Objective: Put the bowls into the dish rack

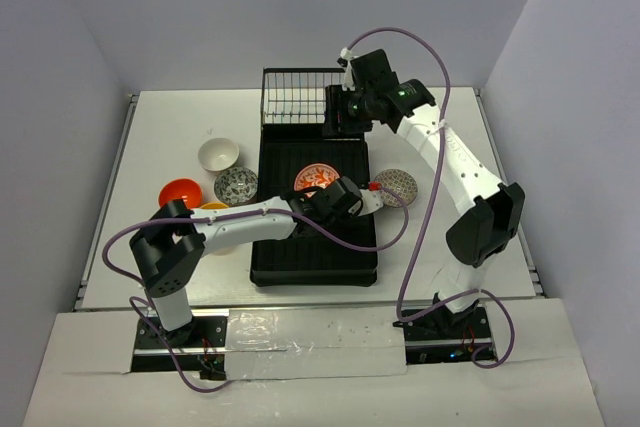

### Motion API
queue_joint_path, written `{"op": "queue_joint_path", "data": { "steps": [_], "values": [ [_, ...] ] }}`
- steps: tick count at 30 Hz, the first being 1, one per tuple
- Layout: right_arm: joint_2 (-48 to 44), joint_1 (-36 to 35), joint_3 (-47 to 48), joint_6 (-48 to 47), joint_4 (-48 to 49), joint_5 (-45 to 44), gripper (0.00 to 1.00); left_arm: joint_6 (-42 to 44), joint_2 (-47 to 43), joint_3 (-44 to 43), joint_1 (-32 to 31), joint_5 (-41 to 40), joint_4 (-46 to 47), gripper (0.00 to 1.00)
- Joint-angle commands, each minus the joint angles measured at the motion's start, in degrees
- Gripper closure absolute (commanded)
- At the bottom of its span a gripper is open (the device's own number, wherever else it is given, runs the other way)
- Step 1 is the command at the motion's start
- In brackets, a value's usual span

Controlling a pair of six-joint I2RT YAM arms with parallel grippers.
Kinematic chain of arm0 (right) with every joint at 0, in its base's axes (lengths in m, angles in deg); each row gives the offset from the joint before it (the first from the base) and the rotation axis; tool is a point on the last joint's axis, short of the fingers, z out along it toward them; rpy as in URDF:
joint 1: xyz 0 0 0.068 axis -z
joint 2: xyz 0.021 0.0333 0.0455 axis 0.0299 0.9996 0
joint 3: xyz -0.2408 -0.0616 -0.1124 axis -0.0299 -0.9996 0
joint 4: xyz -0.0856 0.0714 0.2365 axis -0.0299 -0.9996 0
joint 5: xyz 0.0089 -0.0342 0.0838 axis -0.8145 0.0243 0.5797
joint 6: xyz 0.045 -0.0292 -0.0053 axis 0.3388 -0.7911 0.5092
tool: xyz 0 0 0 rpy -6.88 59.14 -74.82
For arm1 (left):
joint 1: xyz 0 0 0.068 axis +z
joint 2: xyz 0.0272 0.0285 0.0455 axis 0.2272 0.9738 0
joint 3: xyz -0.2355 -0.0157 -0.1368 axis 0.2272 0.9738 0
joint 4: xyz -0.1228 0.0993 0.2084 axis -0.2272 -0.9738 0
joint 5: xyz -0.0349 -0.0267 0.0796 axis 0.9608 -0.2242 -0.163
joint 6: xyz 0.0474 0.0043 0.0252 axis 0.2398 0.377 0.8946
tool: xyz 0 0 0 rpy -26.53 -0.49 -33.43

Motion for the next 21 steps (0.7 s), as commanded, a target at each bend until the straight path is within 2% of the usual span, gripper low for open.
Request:
{"op": "queue_joint_path", "data": {
  "steps": [1, 13, 21],
  "values": [
    [-0.26, 0.67, 3.67, 0.88, -2.62, -3.52, 0.4, -1.92, -3.36, -0.41, -0.53, -0.46, -1.09, 1.0],
    [-8.43, 2.25, 0.6, 1.76, -2.45, -6.69, 0.4, -7.11, -6.52, -5.51, -0.62, 5.16, -6.71, 1.0],
    [-13.27, 3.57, -3.97, 4.05, -2.27, -17.58, 0.38, -11.06, -6.79, -9.9, -0.36, 10.16, -9.35, 1.0]
  ]
}}
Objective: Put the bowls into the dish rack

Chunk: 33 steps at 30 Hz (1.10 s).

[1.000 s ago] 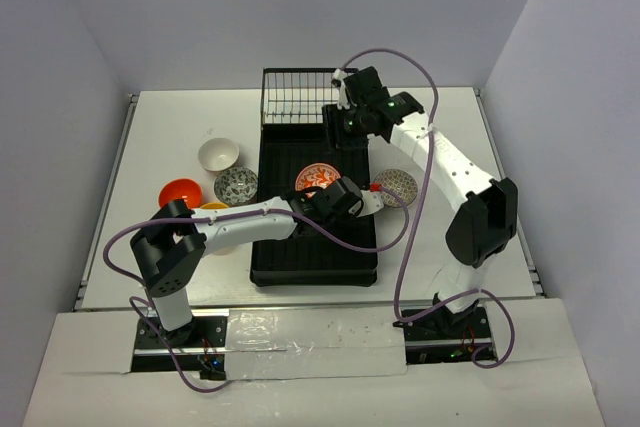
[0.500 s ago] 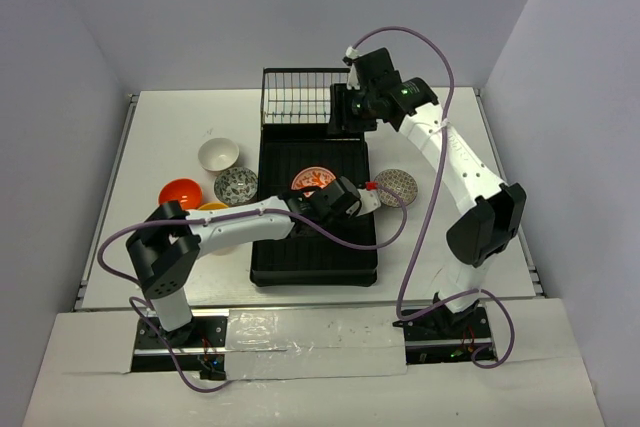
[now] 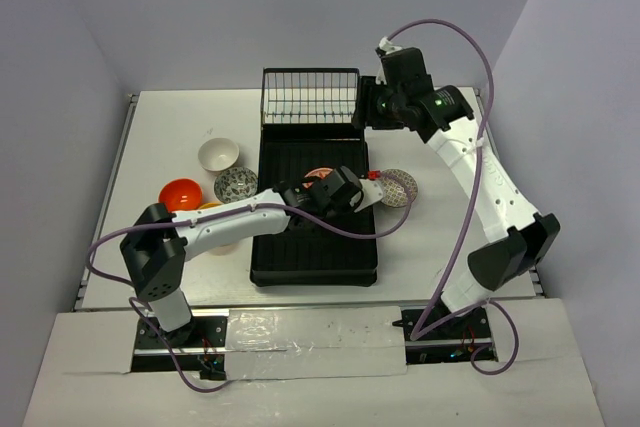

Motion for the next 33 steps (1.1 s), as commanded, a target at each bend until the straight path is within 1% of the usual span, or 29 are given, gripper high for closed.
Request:
{"op": "queue_joint_path", "data": {
  "steps": [1, 4, 9, 14, 18, 19, 23, 26, 27, 28, 30, 31, 33],
  "values": [
    [-3.41, 1.15, -2.09, 1.93, -0.07, -7.32, 0.38, -2.85, -3.53, -5.13, 0.32, 3.39, -0.54, 1.0],
    [-5.0, 1.41, -3.23, 2.19, 0.2, -9.61, 0.37, -4.69, -3.62, -5.67, 1.46, 5.77, -0.55, 1.0],
    [-7.55, 1.94, -5.69, 2.37, 1.34, -10.49, 0.36, -7.24, -3.71, -7.25, 3.83, 9.99, -0.72, 1.0],
    [-9.04, 3.17, -6.84, 3.51, 1.6, -12.24, 0.32, -9.88, -4.32, -7.43, 6.82, 16.13, 0.24, 1.0],
    [-9.75, 4.84, -6.75, 4.22, 1.86, -13.65, 0.31, -10.67, -4.67, -7.61, 9.19, 21.06, 1.21, 1.0],
    [-9.92, 5.01, -6.93, 4.39, 2.04, -13.83, 0.3, -12.85, -4.67, -7.52, 9.55, 21.85, 1.47, 1.0],
    [-10.8, 5.98, -8.42, 5.18, 3.27, -14.45, 0.29, -14.27, -5.29, -7.08, 10.6, 25.02, 2.62, 1.0],
    [-10.98, 6.6, -9.39, 5.53, 3.27, -15.06, 0.28, -16.91, -4.68, -7.95, 12.53, 27.83, 2.53, 1.0],
    [-11.15, 6.69, -9.74, 5.53, 3.36, -15.24, 0.28, -17.96, -4.5, -8.3, 14.19, 28.97, 2.88, 1.0],
    [-11.5, 6.77, -10.7, 5.71, 3.27, -15.85, 0.28, -19.19, -4.33, -8.31, 15.16, 31.68, 3.23, 1.0],
    [-13.17, 6.69, -12.98, 5.97, 4.06, -16.55, 0.28, -23.14, -4.59, -7.18, 17.71, 35.03, 6.21, 1.0],
    [-13.87, 6.69, -13.78, 6.24, 4.41, -16.64, 0.27, -25.85, -5.37, -6.38, 18.42, 38.09, 7.79, 1.0],
    [-15.89, 6.77, -16.32, 6.41, 5.38, -16.82, 0.27, -29.12, -6.25, -3.32, 19.91, 40.22, 13.58, 1.0]
  ]
}}
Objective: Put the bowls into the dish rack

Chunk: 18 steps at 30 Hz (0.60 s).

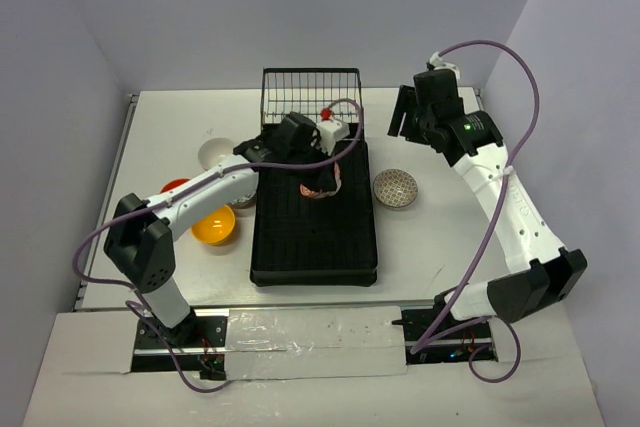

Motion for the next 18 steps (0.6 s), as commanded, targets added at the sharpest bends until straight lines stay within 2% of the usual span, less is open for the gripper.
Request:
{"op": "queue_joint_path", "data": {
  "steps": [1, 5, 11, 14, 18],
  "values": [
    [-4.64, 0.44, -3.11, 1.34, 3.5, -2.44, 0.27, -10.28, -5.84, 2.27, 2.7, 8.21, 13.25, 1.0],
    [-7.54, 0.44, -6.1, 1.52, 4.99, -3.32, 0.26, -17.06, -7.87, 7.55, 3.23, 4.79, 21.77, 1.0],
    [-11.41, 0.44, -10.49, 2.05, 6.67, -3.67, 0.26, -32.09, -7.78, 15.19, 2.61, 5.49, 39.88, 1.0],
    [-14.04, 0.44, -12.86, 2.31, 7.81, -3.06, 0.26, -37.28, -7.25, 18.8, 0.6, 2.95, 48.23, 1.0],
    [-17.65, 0.44, -16.55, 2.49, 9.39, -3.23, 0.25, -42.64, -6.2, 21.88, -2.57, -2.14, 54.47, 1.0]
  ]
}}
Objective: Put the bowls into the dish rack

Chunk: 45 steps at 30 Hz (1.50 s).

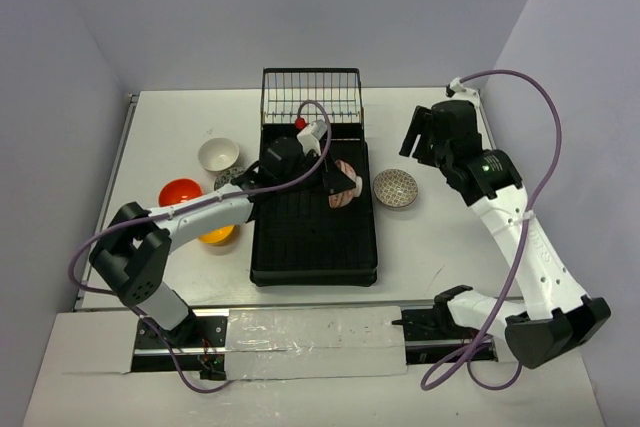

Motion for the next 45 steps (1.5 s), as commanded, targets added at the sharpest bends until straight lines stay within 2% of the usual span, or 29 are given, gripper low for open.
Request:
{"op": "queue_joint_path", "data": {
  "steps": [1, 5, 18, 37, 45],
  "values": [
    [-4.73, 0.33, -2.18, 0.8, 4.69, -1.11, 0.24, -9.57, -0.52, 1.2, -2.57, -4.1, 17.67, 1.0],
    [-6.94, 0.15, -4.64, 0.8, 6.19, -1.37, 0.21, -11.87, 1.06, 1.82, -4.24, -7.36, 21.72, 1.0],
    [-8.35, -1.08, -6.66, 0.28, 8.21, -2.52, 0.19, -18.55, 5.02, 7.62, -4.42, -7.36, 37.64, 1.0],
    [-9.31, -2.05, -7.81, -0.6, 9.88, -2.96, 0.18, -20.84, 12.84, 6.39, 0.23, 3.09, 44.4, 1.0],
    [-9.49, -2.4, -8.24, -0.87, 10.23, -3.4, 0.18, -20.67, 15.57, 5.16, 0.32, 6.7, 45.74, 1.0]
  ]
}}
